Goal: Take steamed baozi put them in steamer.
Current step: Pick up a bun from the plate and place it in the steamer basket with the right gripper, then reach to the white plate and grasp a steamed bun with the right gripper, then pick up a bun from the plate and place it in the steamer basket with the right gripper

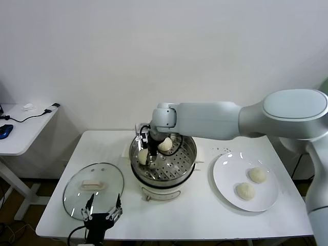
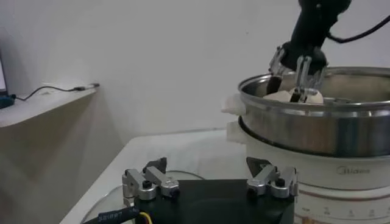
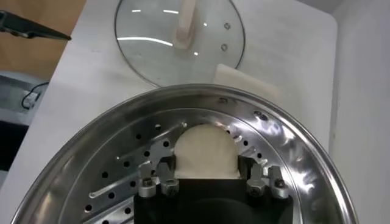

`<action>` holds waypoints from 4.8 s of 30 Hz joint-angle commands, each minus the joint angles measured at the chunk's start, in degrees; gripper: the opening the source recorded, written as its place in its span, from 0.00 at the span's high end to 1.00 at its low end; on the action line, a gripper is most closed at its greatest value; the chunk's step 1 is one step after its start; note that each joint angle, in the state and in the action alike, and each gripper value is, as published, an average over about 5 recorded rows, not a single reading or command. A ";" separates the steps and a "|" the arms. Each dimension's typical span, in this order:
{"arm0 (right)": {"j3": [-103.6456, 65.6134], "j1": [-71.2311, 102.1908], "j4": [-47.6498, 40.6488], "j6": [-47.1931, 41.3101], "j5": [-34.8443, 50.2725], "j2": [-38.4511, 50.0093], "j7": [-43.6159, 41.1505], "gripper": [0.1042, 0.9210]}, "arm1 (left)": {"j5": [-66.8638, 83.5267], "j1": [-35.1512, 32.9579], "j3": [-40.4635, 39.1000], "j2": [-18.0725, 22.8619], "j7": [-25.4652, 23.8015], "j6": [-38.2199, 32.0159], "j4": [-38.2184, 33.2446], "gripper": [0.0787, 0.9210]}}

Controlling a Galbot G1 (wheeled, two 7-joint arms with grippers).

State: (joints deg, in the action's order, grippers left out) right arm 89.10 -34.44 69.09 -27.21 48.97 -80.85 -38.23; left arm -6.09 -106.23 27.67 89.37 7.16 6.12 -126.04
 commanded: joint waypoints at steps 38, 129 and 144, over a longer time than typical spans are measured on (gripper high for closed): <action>-5.46 10.37 20.97 12.54 -33.24 62.83 -16.36 0.12 | -1.36 -0.87 -1.72 0.87 0.31 0.14 -1.13 0.12; -4.54 -5.07 15.29 50.63 -46.47 5.86 -21.99 0.34 | -2.94 -1.31 -4.64 1.05 0.83 0.04 -1.24 0.12; -3.84 1.76 9.50 50.66 -49.37 4.93 -20.25 0.34 | -2.42 -1.55 -3.55 1.02 1.05 -0.32 -1.25 0.12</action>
State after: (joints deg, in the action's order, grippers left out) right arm 84.88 -36.55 81.03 22.19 1.86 -73.93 -59.35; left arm -8.56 -107.73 24.04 90.32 8.19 5.82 -127.36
